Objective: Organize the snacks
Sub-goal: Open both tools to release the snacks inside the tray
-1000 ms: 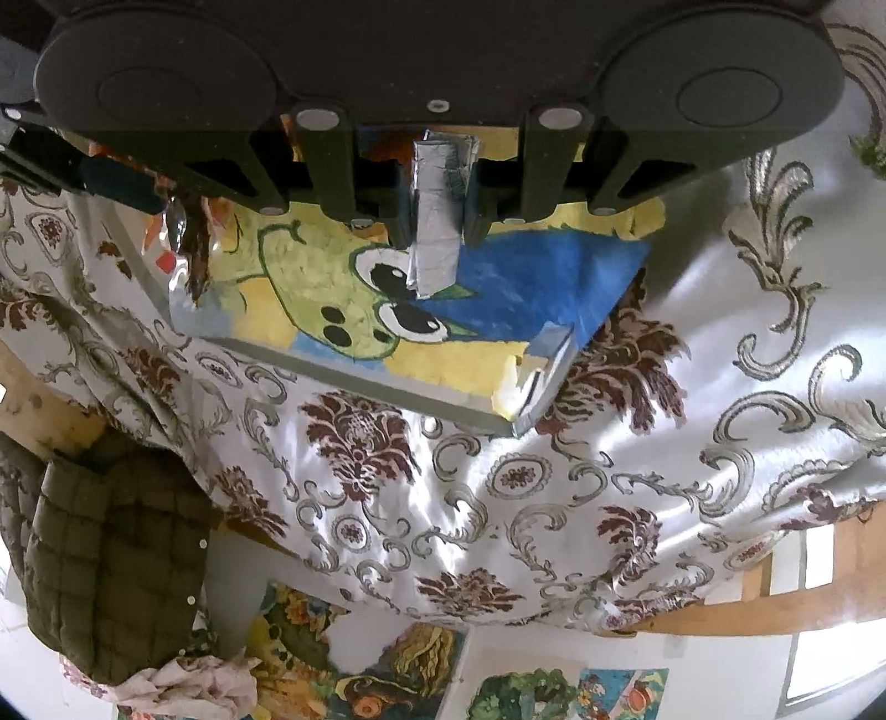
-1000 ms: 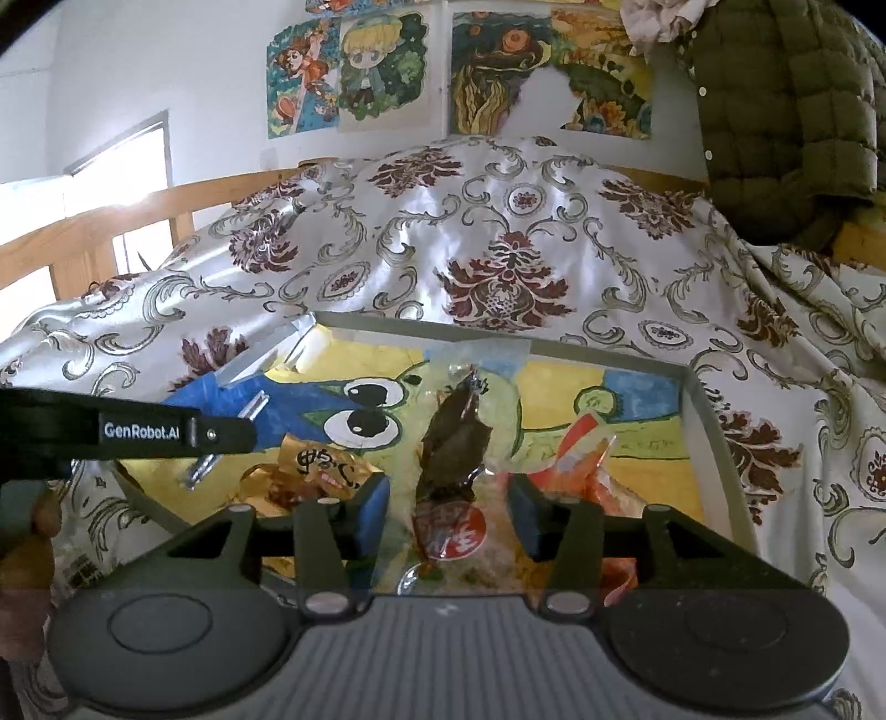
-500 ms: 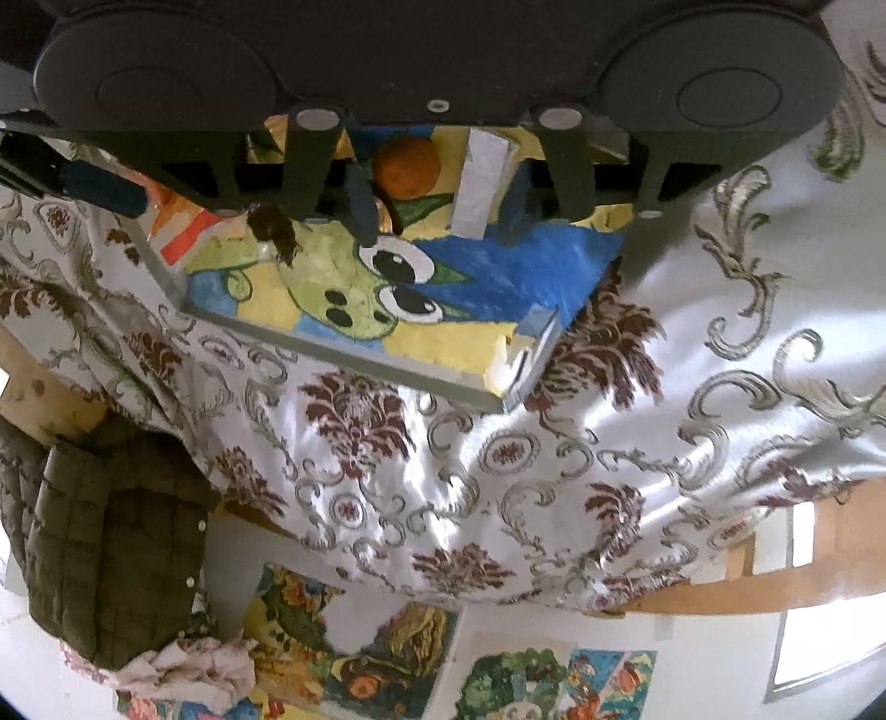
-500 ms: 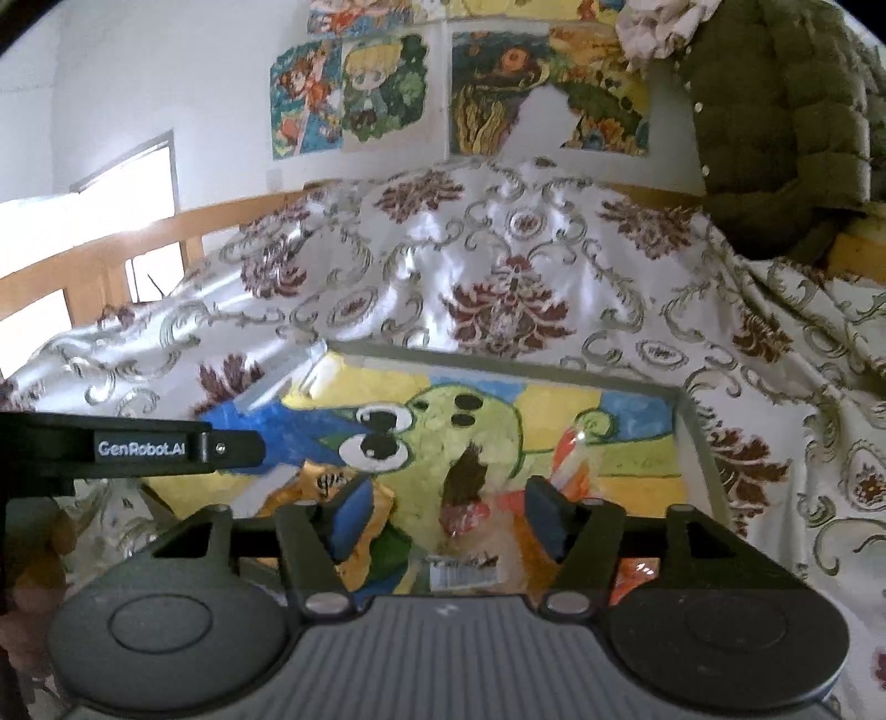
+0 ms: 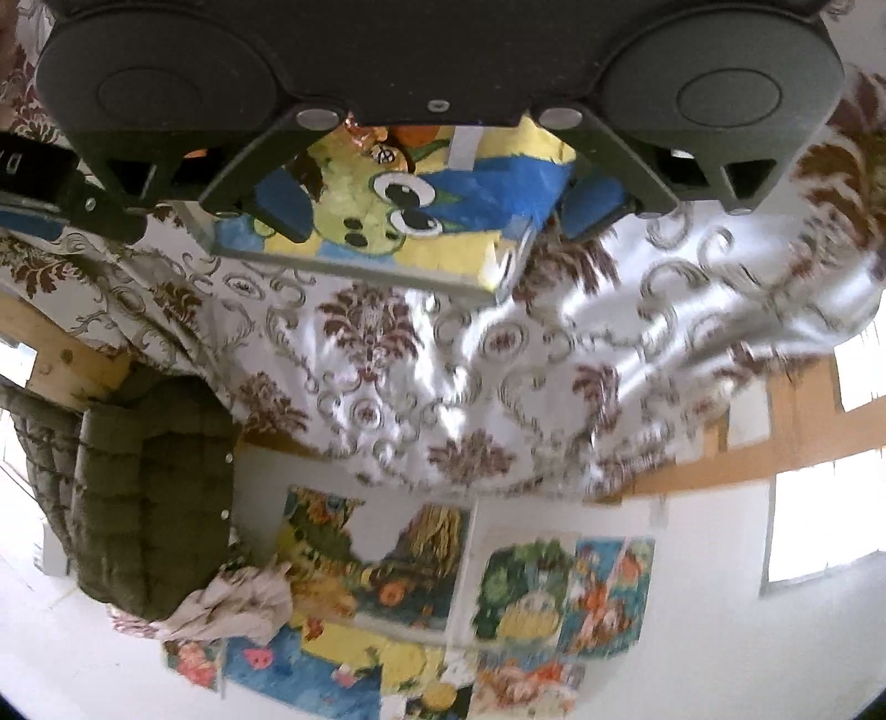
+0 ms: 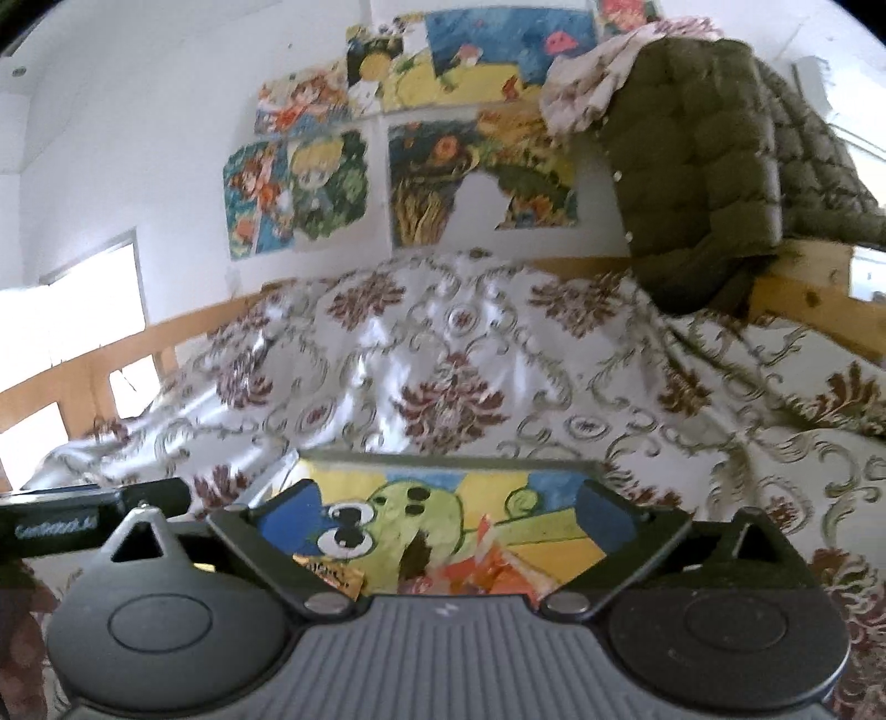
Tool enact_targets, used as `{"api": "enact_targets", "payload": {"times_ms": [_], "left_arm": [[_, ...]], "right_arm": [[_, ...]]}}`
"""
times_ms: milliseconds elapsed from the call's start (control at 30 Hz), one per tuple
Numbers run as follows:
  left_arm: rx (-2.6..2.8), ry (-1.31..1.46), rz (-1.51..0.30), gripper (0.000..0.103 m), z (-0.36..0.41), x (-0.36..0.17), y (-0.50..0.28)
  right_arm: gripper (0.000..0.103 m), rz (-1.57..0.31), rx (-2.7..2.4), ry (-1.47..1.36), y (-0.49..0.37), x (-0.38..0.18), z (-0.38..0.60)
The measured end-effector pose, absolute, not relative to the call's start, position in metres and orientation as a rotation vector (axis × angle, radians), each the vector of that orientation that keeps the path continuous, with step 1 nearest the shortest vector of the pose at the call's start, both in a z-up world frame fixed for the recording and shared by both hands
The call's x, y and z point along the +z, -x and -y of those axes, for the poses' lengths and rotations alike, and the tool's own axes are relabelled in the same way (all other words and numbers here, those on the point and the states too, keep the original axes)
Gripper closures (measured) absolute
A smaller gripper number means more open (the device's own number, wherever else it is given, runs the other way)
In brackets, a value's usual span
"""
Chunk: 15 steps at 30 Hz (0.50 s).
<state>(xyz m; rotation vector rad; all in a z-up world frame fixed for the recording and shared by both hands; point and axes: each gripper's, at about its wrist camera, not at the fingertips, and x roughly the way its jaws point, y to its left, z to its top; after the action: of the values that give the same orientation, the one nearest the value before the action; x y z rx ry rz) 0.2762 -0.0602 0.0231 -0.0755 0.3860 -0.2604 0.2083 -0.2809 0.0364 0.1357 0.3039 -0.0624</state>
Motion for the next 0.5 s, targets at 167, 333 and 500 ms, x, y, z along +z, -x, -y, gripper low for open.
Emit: {"api": "enact_targets", "payload": {"times_ms": [167, 333, 500], "left_arm": [[-0.243, 0.008, -0.344, 0.001, 0.067, 0.035, -0.246], [-0.249, -0.02, -0.348, 0.001, 0.068, 0.038, -0.221], [-0.251, -0.022, -0.379, 0.001, 0.065, 0.032, -0.199]], "right_arm": [[0.0, -0.286, -0.079, -0.142, -0.179, 0.04, 0.285], [0.0, -0.299, -0.097, -0.12, -0.151, 0.037, 0.283], [0.0, -0.317, -0.113, -0.117, -0.123, 0.033, 0.281]]}}
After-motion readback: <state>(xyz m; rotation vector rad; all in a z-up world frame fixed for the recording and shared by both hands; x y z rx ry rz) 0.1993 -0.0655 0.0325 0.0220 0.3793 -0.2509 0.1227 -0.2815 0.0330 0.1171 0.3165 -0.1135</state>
